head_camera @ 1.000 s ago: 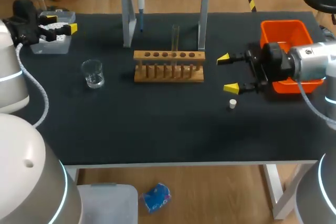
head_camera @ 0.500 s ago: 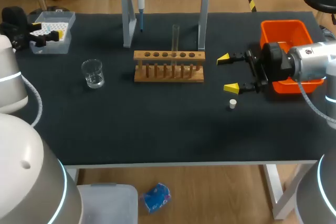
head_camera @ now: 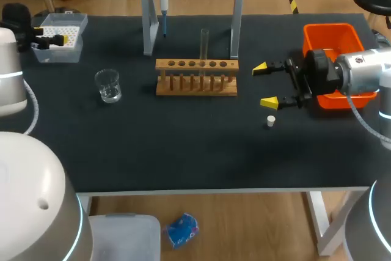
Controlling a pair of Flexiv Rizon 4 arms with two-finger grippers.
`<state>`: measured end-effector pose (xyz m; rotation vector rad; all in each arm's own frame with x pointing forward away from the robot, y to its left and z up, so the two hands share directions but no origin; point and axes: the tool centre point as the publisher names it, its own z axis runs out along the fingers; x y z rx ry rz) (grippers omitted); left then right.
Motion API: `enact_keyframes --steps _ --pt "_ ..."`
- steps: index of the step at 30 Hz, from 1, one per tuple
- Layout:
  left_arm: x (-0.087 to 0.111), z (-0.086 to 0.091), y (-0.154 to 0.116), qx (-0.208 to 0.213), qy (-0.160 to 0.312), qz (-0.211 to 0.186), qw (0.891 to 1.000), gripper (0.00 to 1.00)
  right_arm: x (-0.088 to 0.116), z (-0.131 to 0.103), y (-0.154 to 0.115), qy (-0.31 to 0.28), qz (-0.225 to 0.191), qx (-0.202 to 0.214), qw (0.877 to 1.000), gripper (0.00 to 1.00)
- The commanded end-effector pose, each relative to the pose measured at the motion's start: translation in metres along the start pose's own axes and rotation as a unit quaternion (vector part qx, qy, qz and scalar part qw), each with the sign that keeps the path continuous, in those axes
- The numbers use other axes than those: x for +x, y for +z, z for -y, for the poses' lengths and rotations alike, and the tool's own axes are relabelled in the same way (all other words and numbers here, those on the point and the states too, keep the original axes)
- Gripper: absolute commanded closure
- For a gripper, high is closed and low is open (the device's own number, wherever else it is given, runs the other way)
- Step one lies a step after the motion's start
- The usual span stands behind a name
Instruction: Invert the test tube, pick up the pipette, mount the tip to pipette, aspirate from beaker and dispense into the tube, eject the tip, return the pipette, and cap with the stopper.
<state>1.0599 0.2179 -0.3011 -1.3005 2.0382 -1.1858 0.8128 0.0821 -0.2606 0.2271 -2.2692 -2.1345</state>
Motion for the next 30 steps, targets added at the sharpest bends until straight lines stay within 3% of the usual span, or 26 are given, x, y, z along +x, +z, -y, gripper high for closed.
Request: enact_keyframes --steps 1,17,22,26,30 --pt "-0.010 -0.002 0.016 -0.021 0.001 0.004 1.000 0.00 0.000 0.000 0.000 0.000 0.000 0.000 1.000 0.00" --pt "-0.013 -0.004 0.021 -0.031 0.013 0.017 0.999 0.00 0.000 0.000 0.000 0.000 0.000 0.000 1.000 0.00" --pt "-0.014 -0.006 0.028 -0.022 -0.010 0.012 1.000 0.00 0.000 0.000 0.000 0.000 0.000 0.000 1.000 0.00" --pt "-0.018 -0.008 0.036 -0.026 0.000 0.032 0.999 0.01 0.000 0.000 0.000 0.000 0.000 0.000 1.000 0.00" --pt "-0.027 -0.010 0.044 -0.028 0.002 0.045 0.999 0.31 0.000 0.000 0.000 0.000 0.000 0.000 1.000 0.00"
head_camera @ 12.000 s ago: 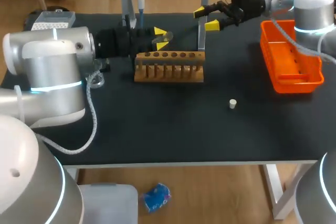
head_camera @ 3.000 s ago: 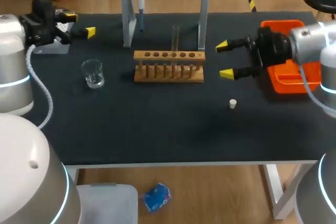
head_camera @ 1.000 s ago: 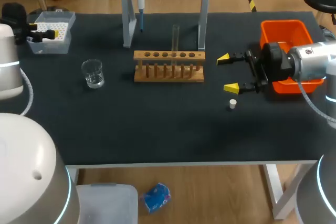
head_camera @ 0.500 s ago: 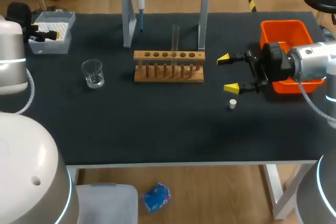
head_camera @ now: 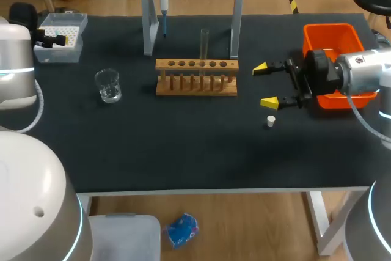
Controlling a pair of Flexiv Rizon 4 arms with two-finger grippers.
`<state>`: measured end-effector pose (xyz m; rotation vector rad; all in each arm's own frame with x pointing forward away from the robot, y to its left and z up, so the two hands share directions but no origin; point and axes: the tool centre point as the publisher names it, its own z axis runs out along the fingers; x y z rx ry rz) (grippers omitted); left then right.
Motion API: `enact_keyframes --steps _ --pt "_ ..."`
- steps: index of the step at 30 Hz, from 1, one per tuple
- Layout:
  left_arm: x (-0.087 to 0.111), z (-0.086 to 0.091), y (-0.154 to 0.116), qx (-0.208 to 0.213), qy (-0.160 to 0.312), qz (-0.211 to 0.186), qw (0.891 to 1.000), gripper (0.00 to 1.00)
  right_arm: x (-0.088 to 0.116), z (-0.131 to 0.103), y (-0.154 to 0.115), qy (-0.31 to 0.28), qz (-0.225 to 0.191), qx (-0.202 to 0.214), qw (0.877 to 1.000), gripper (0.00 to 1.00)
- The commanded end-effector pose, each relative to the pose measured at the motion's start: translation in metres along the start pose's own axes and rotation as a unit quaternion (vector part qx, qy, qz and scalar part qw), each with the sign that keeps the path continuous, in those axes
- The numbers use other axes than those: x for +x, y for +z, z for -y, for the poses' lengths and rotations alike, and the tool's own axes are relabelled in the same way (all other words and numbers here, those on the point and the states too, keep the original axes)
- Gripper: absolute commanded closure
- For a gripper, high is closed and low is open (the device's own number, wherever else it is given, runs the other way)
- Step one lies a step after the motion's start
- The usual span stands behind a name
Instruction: Invert the test tube, pick up the pipette, mount the tip to pipette, aspirate from beaker and dispense into the tube, eject the tip, return the pipette, and cap with the stopper.
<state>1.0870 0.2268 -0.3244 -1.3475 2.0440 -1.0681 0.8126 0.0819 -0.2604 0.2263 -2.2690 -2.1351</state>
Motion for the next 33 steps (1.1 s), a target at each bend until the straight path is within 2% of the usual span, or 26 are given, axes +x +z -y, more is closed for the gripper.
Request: enact_keyframes --steps 1,2,4,5,7,9,12,17,19,21,25,33 --pt "-0.005 -0.002 0.018 0.004 0.000 0.012 1.000 0.34 0.000 0.001 0.000 0.000 0.000 0.000 1.000 0.00" --pt "-0.007 -0.002 0.020 0.001 0.004 0.016 1.000 0.31 0.000 0.001 0.000 0.000 0.000 0.000 1.000 0.00" --pt "-0.009 -0.002 0.023 0.001 0.007 0.019 1.000 0.32 0.000 0.001 0.000 0.000 0.000 0.000 1.000 0.00" --pt "-0.011 -0.002 0.026 0.002 0.003 0.018 1.000 0.38 0.000 0.001 0.000 0.000 0.000 0.000 1.000 0.00" --pt "-0.015 -0.002 0.029 0.002 0.002 0.019 1.000 0.42 0.000 0.001 0.000 0.000 0.000 0.000 1.000 0.00" --pt "-0.017 -0.002 0.032 0.001 0.003 0.024 1.000 0.36 0.000 0.001 0.000 0.000 0.000 0.000 1.000 0.00" --pt "-0.022 -0.001 0.036 0.001 0.001 0.027 1.000 0.37 0.000 0.001 0.000 0.000 0.000 0.000 1.000 0.00" --pt "-0.028 0.000 0.040 0.001 0.001 0.033 0.999 0.43 0.000 0.001 0.000 0.000 0.000 0.000 1.000 0.00" --pt "-0.032 0.001 0.042 0.001 0.002 0.035 0.999 0.51 0.000 0.001 0.000 0.000 0.000 0.000 1.000 0.00" --pt "-0.034 0.001 0.044 0.001 0.001 0.037 0.999 0.55 0.000 0.001 0.000 0.000 0.000 0.000 1.000 0.00" --pt "-0.040 0.001 0.047 -0.007 0.002 0.048 0.999 0.54 0.000 0.001 0.000 0.000 0.000 0.000 1.000 0.00" --pt "-0.044 0.002 0.053 -0.009 0.001 0.045 0.999 0.58 0.000 0.001 0.000 0.000 0.000 0.000 1.000 0.00"
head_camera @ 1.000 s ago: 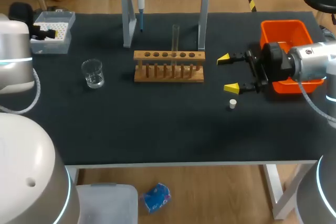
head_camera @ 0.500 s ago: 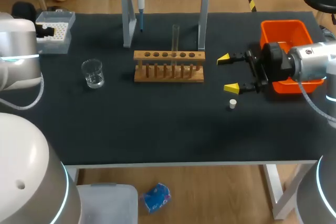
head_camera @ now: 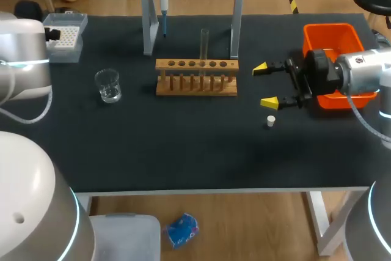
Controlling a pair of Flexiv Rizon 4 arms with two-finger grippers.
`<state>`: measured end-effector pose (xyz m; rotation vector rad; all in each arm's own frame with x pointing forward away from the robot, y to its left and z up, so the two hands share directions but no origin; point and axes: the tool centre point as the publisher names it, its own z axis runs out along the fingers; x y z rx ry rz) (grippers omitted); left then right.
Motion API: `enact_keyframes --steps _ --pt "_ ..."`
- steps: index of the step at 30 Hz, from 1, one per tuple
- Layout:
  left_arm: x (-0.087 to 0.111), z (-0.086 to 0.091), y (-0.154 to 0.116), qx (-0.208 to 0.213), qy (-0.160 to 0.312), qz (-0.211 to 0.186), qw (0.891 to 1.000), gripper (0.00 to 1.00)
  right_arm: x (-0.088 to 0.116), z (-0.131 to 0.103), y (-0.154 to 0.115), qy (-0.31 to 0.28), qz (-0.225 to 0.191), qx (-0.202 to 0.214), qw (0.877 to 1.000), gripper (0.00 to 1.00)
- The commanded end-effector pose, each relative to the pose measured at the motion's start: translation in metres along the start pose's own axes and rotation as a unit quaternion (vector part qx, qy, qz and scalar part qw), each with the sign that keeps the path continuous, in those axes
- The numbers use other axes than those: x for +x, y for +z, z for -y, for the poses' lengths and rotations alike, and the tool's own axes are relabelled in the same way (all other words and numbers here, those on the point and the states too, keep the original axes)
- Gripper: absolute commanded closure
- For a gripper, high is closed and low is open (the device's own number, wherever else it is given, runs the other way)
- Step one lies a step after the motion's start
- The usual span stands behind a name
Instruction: Invert the test tube, pick up the pipette, mount the tip to pipette, aspirate from beaker and dispense into the tube, eject the tip, return the pipette, and cap with the stopper.
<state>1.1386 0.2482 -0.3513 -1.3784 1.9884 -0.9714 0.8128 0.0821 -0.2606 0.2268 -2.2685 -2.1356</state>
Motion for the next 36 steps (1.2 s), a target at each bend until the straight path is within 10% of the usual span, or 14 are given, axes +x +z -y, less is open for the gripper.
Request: enact_keyframes --steps 1,36 --pt "-0.0016 0.0004 0.0078 -0.001 0.001 -0.003 1.000 0.58 0.0003 0.0005 -0.0001 0.000 0.000 0.000 1.000 0.00" --pt "-0.0023 -0.0006 0.0177 -0.013 0.014 0.009 1.000 0.72 0.0003 0.0005 -0.0001 0.000 0.000 0.000 1.000 0.00"
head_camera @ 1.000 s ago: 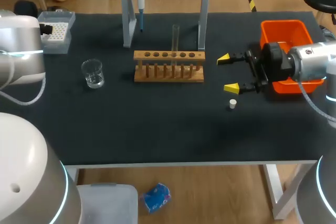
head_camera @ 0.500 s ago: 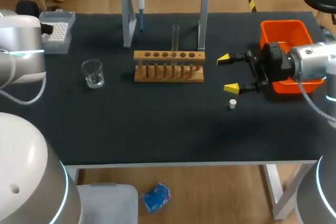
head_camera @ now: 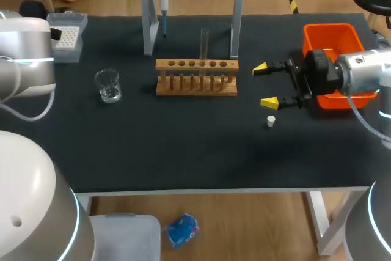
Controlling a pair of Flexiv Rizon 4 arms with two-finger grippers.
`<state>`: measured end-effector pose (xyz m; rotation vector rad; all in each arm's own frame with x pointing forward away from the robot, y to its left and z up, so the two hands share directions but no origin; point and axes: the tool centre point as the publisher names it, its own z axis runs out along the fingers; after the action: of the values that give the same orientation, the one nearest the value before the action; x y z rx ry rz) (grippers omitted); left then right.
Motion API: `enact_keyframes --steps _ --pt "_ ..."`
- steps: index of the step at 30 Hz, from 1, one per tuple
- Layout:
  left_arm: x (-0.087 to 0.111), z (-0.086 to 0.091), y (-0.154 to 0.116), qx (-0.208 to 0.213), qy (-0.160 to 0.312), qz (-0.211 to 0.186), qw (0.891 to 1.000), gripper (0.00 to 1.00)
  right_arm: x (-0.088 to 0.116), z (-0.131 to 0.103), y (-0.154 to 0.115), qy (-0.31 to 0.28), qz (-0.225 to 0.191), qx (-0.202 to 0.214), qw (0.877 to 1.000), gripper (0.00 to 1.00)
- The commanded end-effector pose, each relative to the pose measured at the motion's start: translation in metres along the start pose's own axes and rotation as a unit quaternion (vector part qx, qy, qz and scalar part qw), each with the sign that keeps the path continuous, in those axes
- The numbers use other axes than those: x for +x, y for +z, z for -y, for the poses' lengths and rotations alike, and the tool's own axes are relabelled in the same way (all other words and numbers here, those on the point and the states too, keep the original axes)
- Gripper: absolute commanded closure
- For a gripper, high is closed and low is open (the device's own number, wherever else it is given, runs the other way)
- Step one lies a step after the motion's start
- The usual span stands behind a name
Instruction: Invert the test tube, pick up the pipette, mount the tip to pipette, aspirate from beaker and dispense into the tube, eject the tip, return the pipette, and cap with the stopper.
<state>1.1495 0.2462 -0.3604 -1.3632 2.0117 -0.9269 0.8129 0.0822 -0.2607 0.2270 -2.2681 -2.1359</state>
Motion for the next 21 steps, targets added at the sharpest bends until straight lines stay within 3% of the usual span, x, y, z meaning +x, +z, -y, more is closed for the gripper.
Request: enact_keyframes --steps 1,21 --pt "-0.0012 0.0000 0.0035 0.000 0.001 0.006 1.000 0.72 0.0005 0.0004 -0.0002 0.000 0.000 0.000 1.000 0.00" --pt "-0.0073 -0.0012 0.0097 0.005 -0.002 0.010 1.000 0.76 0.0005 0.0004 -0.0002 0.000 0.000 0.000 1.000 0.00"
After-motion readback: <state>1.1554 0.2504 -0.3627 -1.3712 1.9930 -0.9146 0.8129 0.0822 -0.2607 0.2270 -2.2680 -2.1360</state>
